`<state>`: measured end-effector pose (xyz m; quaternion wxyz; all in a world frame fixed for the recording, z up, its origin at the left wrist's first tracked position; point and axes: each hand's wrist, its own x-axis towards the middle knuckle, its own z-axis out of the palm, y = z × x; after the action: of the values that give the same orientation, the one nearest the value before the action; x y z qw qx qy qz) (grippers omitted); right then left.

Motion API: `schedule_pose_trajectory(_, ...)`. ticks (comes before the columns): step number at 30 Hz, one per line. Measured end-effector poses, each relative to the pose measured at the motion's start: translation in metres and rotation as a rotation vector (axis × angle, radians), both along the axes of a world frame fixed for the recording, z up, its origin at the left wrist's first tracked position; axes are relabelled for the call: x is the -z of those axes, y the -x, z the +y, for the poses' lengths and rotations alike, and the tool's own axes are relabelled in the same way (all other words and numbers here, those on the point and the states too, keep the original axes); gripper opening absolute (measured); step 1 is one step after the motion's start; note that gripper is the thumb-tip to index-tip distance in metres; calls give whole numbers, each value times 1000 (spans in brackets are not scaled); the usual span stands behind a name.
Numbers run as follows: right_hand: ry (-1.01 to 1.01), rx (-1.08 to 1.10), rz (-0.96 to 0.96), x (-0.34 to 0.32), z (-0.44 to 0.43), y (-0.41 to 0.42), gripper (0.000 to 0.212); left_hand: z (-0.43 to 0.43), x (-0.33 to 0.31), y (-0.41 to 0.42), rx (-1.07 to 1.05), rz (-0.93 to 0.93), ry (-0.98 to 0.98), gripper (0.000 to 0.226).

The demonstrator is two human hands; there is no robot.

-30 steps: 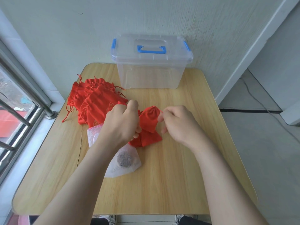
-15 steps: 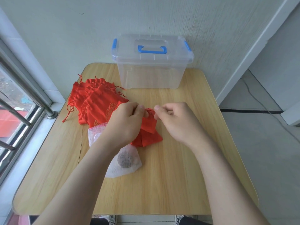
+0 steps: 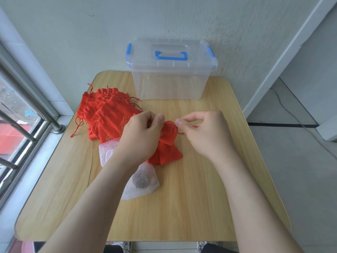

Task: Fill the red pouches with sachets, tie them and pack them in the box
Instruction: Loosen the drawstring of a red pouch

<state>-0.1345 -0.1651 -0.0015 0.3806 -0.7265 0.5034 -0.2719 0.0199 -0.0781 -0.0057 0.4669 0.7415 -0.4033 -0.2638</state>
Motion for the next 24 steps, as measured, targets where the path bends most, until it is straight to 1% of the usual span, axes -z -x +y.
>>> schedule_pose_trajectory(3,-36,-108,20,-2,4,0,10,-2,-2,-3,-52,223,36,39)
schedule_pose_trajectory(6,-87,-162,32,-4,5,3,10,-1,-6,-5,-73,354,70,33)
schedule_pose_trajectory(9,-109,-173,13,-7,5,2,15,-3,-6,-8,-90,483,101,39)
schedule_pose_trajectory(11,-109,-158,7,-7,5,1,13,-3,-7,-7,-70,554,128,46)
schedule_pose_trajectory(13,-107,-140,18,-9,6,-1,9,-3,-10,-5,-31,629,140,41)
schedule_pose_trajectory(15,-89,-119,38,-7,7,-2,13,-1,-13,-3,4,644,123,37)
schedule_pose_trajectory(17,-62,-94,43,-6,7,-3,15,-1,-11,-3,23,597,87,36)
schedule_pose_trajectory(20,-33,-71,38,-2,7,-4,13,0,-9,-2,48,537,-4,33)
schedule_pose_trajectory(22,-23,-82,11,-2,7,-4,9,0,-9,1,69,514,-46,31)
schedule_pose_trajectory(24,-10,-88,-40,-2,6,-5,11,-1,-8,2,84,481,-62,31)
